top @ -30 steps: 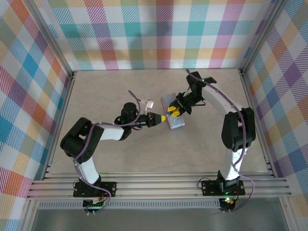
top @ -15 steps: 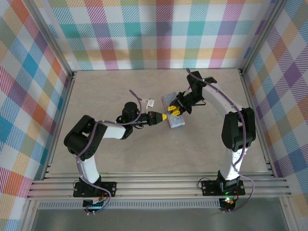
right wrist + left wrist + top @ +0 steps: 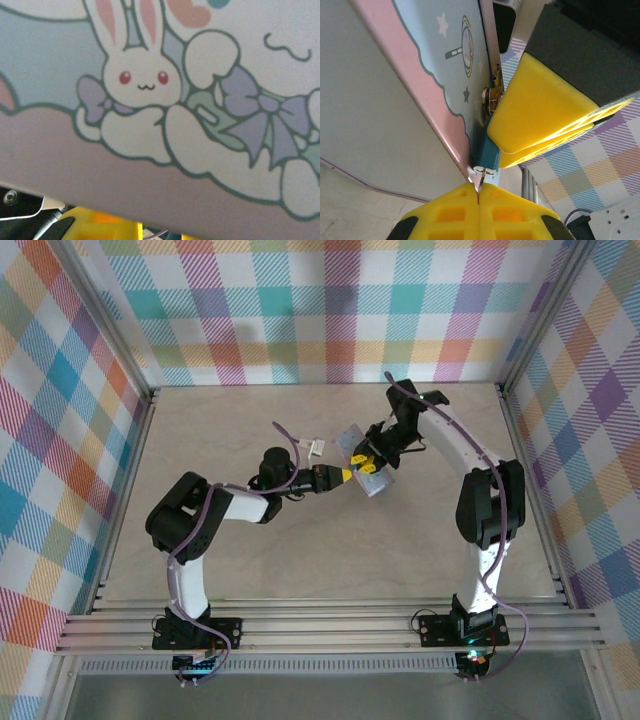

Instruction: Unlock the padlock with the key

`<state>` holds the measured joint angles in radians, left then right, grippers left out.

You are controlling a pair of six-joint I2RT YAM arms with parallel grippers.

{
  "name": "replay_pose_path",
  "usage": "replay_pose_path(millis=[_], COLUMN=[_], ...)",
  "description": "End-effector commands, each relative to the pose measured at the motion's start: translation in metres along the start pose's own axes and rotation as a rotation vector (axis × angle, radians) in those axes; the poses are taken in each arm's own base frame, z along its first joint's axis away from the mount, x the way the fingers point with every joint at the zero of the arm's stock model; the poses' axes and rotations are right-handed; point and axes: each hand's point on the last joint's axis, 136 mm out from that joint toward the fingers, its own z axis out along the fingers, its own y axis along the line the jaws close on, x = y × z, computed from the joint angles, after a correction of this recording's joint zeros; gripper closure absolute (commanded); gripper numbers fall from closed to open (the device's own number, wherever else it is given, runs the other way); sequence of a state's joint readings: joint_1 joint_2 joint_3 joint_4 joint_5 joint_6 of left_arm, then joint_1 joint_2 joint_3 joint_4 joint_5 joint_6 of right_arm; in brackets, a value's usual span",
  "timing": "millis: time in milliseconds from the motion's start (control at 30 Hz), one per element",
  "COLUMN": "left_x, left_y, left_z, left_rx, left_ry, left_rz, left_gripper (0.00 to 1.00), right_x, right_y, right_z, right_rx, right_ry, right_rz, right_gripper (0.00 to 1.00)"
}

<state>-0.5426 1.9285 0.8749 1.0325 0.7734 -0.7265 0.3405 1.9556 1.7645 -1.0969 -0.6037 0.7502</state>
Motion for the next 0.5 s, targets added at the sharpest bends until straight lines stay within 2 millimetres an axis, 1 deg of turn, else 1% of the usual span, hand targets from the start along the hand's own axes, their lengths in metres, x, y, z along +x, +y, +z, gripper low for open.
replay_pose_path(millis=[0,67,200,367,467], left_x=[-0.030,-0.022,-0.002,0.032,0.053], left_y=[-0.014,-0.008,-0.003,0.003,0.003], left_z=[0.010,0.011,0.003,0.002,0.005], left_rx=[0.054,0.042,0.004,-0.060,-0.108], left_ry=[-0.125,-0.133,-0.153,-0.099,-0.052], left_rz=[0.077,0.089,0.167,0.279,0.359], left_gripper=[1.00,1.00,1.00,1.00,1.00], right_x=[0.037,0.036,0.037,0.043,0.045], right_y=[-0.005,-0.009,-0.017,-0.024,-0.025], right_z=[0.005,0.007,0.017,0.030,0.032], right_rx=[0.093,0.124,0.154,0.143,0.146], right_ry=[0.117,0.116,0.130,0.178,0.197], right_rz=[-0.061,-0.071,-0.078,-0.061,-0.056], right_gripper=[1.00,1.00,1.00,1.00,1.00])
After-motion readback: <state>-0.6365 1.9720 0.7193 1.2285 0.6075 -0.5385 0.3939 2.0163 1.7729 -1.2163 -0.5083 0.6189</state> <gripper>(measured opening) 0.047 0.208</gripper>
